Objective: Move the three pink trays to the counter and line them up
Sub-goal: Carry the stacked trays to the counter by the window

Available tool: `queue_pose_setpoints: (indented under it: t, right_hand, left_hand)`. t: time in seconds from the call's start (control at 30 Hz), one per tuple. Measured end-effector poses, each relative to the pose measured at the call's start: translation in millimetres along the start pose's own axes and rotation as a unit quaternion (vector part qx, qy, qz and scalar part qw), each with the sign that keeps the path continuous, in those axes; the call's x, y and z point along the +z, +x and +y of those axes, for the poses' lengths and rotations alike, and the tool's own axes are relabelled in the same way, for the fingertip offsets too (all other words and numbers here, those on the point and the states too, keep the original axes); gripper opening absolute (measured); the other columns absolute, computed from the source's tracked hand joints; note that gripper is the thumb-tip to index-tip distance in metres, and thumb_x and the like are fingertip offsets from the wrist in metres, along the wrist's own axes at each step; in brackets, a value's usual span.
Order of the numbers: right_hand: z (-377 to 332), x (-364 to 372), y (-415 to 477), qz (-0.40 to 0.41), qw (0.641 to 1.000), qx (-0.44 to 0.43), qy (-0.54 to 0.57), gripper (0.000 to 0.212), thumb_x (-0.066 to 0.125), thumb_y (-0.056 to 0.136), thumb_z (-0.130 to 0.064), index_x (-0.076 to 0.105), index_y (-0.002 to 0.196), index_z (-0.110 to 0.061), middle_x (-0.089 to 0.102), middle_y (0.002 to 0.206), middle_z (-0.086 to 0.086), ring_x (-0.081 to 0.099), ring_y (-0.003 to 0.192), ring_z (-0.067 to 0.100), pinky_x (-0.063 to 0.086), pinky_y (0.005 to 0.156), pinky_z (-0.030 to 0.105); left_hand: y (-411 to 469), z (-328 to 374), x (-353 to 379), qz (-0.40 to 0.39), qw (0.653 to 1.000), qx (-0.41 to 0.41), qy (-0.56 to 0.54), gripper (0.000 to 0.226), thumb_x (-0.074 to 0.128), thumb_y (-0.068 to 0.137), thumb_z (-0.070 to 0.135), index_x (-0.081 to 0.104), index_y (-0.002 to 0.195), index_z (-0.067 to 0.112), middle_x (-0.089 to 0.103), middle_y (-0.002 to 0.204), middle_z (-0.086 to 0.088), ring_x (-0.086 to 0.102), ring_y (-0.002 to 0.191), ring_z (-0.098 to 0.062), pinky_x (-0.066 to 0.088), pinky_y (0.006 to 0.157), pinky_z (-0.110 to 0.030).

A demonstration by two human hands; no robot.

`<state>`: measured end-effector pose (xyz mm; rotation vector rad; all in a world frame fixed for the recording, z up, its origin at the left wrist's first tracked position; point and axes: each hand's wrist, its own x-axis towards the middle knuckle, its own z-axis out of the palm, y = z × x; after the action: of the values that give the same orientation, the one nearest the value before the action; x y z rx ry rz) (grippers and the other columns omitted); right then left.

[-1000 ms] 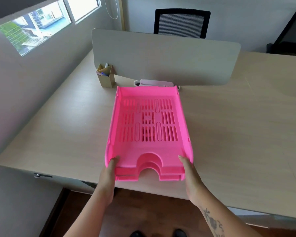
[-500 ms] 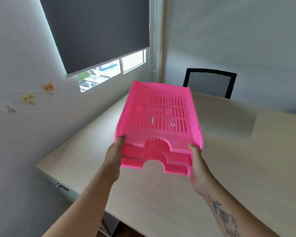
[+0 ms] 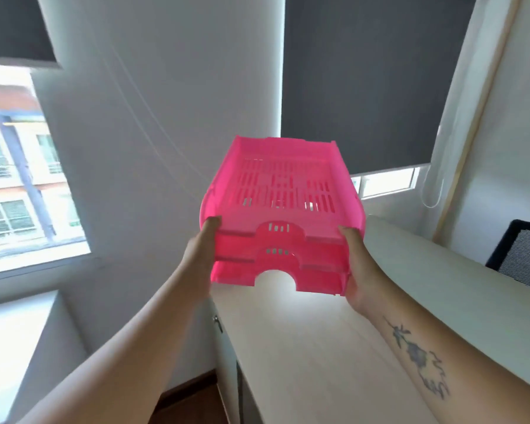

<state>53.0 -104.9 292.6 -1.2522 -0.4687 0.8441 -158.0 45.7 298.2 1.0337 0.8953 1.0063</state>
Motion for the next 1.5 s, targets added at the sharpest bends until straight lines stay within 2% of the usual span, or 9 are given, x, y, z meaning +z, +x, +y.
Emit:
queue_pose_setpoints:
  t: [0.13, 0.27, 0.33, 0.43, 0.73, 0.9, 1.07, 1.33, 1.5]
  right_hand:
    - [11, 74, -12, -0.125, 0.992, 0.009, 0.004, 0.039, 0.053, 0.087, -0.059, 0.067, 0.107, -0.028, 0.080, 0.084, 0.002, 0.077, 0.072, 0.023, 0.062, 0.064, 0.042]
    - [31, 151, -43, -0.208, 0.978, 0.029, 0.006, 0.045, 0.052, 0.087, -0.058, 0.066, 0.114, -0.025, 0.078, 0.103, 0.011, 0.074, 0.093, 0.034, 0.057, 0.085, 0.059]
    - [41, 188, -63, -0.239, 0.970, 0.040, 0.006, 0.047, 0.052, 0.087, -0.057, 0.066, 0.117, -0.023, 0.077, 0.105, 0.013, 0.073, 0.095, 0.035, 0.055, 0.088, 0.059]
    - [60, 241, -93, -0.281, 0.958, 0.055, 0.002, 0.048, 0.052, 0.087, -0.058, 0.066, 0.118, -0.023, 0.077, 0.104, 0.011, 0.073, 0.097, 0.034, 0.053, 0.092, 0.060]
    - [131, 399, -211, -0.405, 0.911, 0.077, 0.021, 0.038, 0.053, 0.088, -0.057, 0.070, 0.105, -0.027, 0.079, 0.097, 0.009, 0.077, 0.081, 0.030, 0.062, 0.064, 0.044]
    - [171, 484, -273, -0.465, 0.881, 0.074, 0.036, 0.046, 0.054, 0.088, -0.056, 0.067, 0.119, -0.025, 0.077, 0.107, 0.011, 0.075, 0.092, 0.034, 0.061, 0.075, 0.052]
    - [199, 554, -305, -0.494, 0.865, 0.083, 0.032, 0.045, 0.050, 0.091, -0.052, 0.066, 0.121, -0.023, 0.075, 0.111, 0.014, 0.073, 0.096, 0.035, 0.060, 0.079, 0.053]
    - [242, 644, -292, -0.504, 0.858, 0.097, 0.012, 0.045, 0.047, 0.094, -0.052, 0.064, 0.123, -0.023, 0.074, 0.114, 0.014, 0.070, 0.103, 0.036, 0.051, 0.094, 0.062]
    - [277, 684, -273, -0.493, 0.861, 0.121, -0.001, 0.045, 0.046, 0.094, -0.051, 0.063, 0.123, -0.022, 0.074, 0.113, 0.015, 0.070, 0.102, 0.038, 0.049, 0.095, 0.065]
  left_hand:
    - [-28, 30, -81, 0.076, 0.996, 0.053, -0.010, 0.053, 0.060, 0.081, 0.051, 0.067, 0.118, 0.013, 0.072, 0.114, -0.022, 0.067, 0.106, -0.043, 0.048, 0.098, -0.063]
    - [-70, 59, -157, 0.135, 0.986, 0.097, -0.025, 0.043, 0.056, 0.089, 0.046, 0.068, 0.116, 0.014, 0.071, 0.116, -0.021, 0.067, 0.107, -0.041, 0.049, 0.098, -0.060]
    - [-94, 71, -193, 0.155, 0.980, 0.119, -0.033, 0.035, 0.054, 0.092, 0.043, 0.070, 0.108, 0.017, 0.074, 0.109, -0.018, 0.071, 0.096, -0.037, 0.054, 0.091, -0.055]
    - [-131, 85, -251, 0.175, 0.972, 0.154, -0.027, 0.040, 0.048, 0.094, 0.042, 0.068, 0.119, 0.019, 0.077, 0.107, -0.013, 0.073, 0.093, -0.034, 0.058, 0.083, -0.048]
    - [-245, 123, -433, 0.243, 0.947, 0.208, 0.038, 0.046, 0.041, 0.099, 0.047, 0.061, 0.131, 0.020, 0.071, 0.120, -0.017, 0.070, 0.104, -0.039, 0.054, 0.090, -0.059]
    - [-284, 145, -529, 0.298, 0.931, 0.203, 0.056, 0.047, 0.045, 0.095, 0.056, 0.068, 0.120, 0.023, 0.076, 0.109, -0.014, 0.075, 0.093, -0.033, 0.061, 0.070, -0.043]
    - [-296, 157, -607, 0.344, 0.919, 0.183, 0.060, 0.047, 0.048, 0.092, 0.059, 0.069, 0.113, 0.024, 0.077, 0.106, -0.013, 0.073, 0.100, -0.035, 0.052, 0.091, -0.056]
    - [-259, 158, -687, 0.401, 0.899, 0.172, 0.039, 0.056, 0.056, 0.077, 0.067, 0.065, 0.115, 0.026, 0.075, 0.108, -0.014, 0.068, 0.105, -0.037, 0.046, 0.098, -0.062]
    - [-226, 145, -722, 0.428, 0.888, 0.168, 0.009, 0.082, 0.061, 0.066, 0.074, 0.058, 0.131, 0.024, 0.065, 0.129, -0.015, 0.058, 0.121, -0.038, 0.042, 0.103, -0.063]
